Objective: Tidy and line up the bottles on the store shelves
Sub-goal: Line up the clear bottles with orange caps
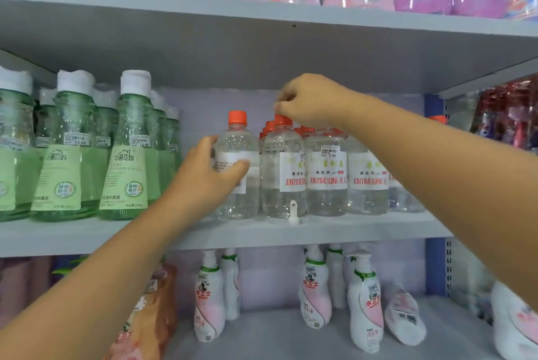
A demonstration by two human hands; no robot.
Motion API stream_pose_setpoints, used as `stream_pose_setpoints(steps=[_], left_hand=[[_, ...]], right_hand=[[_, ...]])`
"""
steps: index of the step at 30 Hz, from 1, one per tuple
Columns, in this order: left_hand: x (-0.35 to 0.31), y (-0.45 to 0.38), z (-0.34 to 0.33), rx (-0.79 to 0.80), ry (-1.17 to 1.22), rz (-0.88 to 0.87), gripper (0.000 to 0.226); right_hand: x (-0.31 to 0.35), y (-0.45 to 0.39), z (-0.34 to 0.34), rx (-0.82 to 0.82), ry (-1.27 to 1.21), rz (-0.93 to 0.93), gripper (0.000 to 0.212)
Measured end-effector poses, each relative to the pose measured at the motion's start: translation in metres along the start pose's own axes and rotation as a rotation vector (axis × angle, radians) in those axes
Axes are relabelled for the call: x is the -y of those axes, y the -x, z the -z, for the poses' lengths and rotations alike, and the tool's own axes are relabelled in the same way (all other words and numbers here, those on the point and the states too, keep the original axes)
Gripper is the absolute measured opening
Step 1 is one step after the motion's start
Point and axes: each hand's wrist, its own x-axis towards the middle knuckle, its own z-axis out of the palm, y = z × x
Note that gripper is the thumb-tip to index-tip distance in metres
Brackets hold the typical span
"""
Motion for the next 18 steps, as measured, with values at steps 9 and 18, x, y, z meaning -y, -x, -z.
stream_pose_setpoints(steps=[9, 18], left_hand=[[-0.001, 0.027, -0.006, 0.087, -0.042, 0.123, 0.061], [0.001, 0.026, -0.001, 0.097, -0.006, 0.184, 0.061]], right_hand=[[-0.010, -0.003, 0.010, 0.219, 0.097, 0.046, 0.034], [-0.015, -0.008, 0.000, 0.173, 0.056, -0.005, 0.045]])
